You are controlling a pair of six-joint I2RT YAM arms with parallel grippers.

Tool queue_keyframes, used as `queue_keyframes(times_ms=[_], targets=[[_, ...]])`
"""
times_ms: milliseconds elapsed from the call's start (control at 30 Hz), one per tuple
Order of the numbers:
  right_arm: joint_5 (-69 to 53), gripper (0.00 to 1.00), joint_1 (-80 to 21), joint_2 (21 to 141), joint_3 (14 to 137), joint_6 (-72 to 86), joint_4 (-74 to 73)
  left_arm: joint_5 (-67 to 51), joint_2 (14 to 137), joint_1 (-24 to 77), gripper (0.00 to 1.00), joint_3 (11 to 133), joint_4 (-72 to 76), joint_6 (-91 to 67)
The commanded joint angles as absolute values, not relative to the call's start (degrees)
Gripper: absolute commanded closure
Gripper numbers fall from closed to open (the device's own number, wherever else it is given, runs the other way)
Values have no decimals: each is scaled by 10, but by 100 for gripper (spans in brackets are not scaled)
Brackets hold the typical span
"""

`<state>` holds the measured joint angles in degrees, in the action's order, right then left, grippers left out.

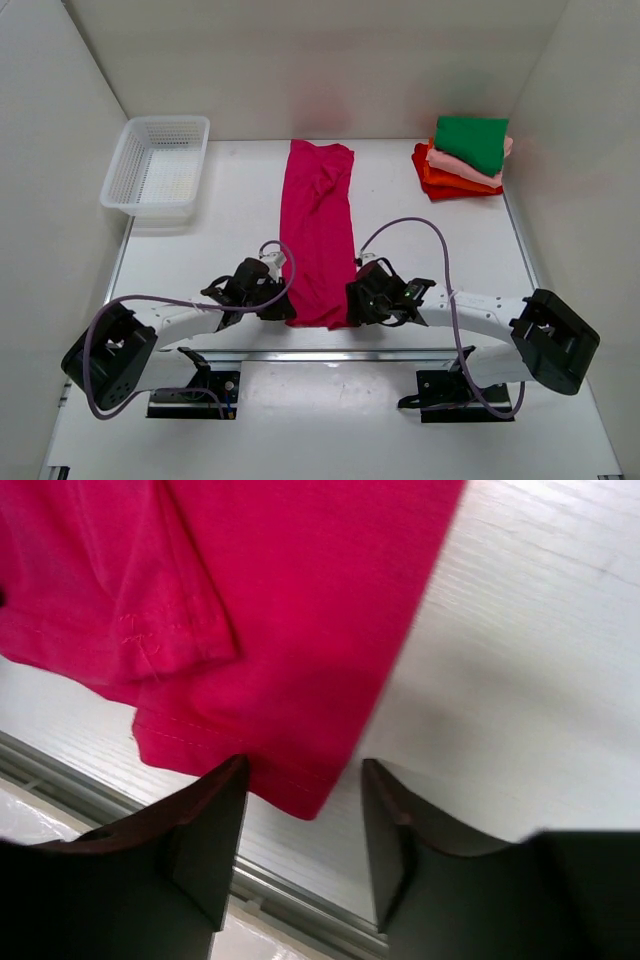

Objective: Fold and stack the t-shirts
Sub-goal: Grab the bottom of the folded rectangular tshirt with both arms, then fold the folded rectangular tshirt in 1/3 of the way

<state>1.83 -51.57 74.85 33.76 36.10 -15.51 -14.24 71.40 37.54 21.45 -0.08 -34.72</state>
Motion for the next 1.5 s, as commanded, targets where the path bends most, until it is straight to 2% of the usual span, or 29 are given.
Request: queue_keyframes(times_ms=[0, 33, 67, 100, 133, 167, 400, 667, 733, 833, 933, 1100, 1333, 1467], targets=[[8, 55, -522, 770, 338, 367, -140, -120, 724, 384, 77, 193, -46, -337], [7, 66, -525, 774, 338, 366, -137, -122, 717, 378, 85, 190, -59, -337], [-7, 74, -525, 779, 338, 362, -138, -128, 712, 379, 89, 189, -66, -332], [-12, 89, -528, 779, 333, 361, -139, -129, 703, 376, 95, 191, -79, -327], [-11, 97, -537, 780, 331, 361, -141, -129, 695, 378, 100, 192, -97, -322], [-14, 100, -535, 777, 335, 359, -142, -139, 684, 381, 100, 193, -115, -318], [-51, 100, -565, 715, 325, 367, -182, -177, 572, 401, 100, 167, -186, -325], [-80, 100, -629, 642, 328, 396, -256, -182, 498, 482, 100, 163, -244, -385], [-90, 100, -621, 628, 338, 387, -267, -169, 467, 466, 100, 172, -262, -388], [-114, 100, -577, 621, 363, 349, -286, -163, 433, 390, 100, 201, -277, -370], [-148, 100, -505, 641, 414, 285, -306, -178, 464, 329, 98, 241, -260, -348], [-207, 100, -383, 704, 510, 183, -309, -172, 565, 310, 98, 335, -218, -335], [-227, 100, -302, 837, 638, 110, -306, -163, 699, 244, 98, 440, -161, -316], [-221, 100, -292, 898, 697, 90, -309, -166, 765, 208, 97, 481, -156, -296]])
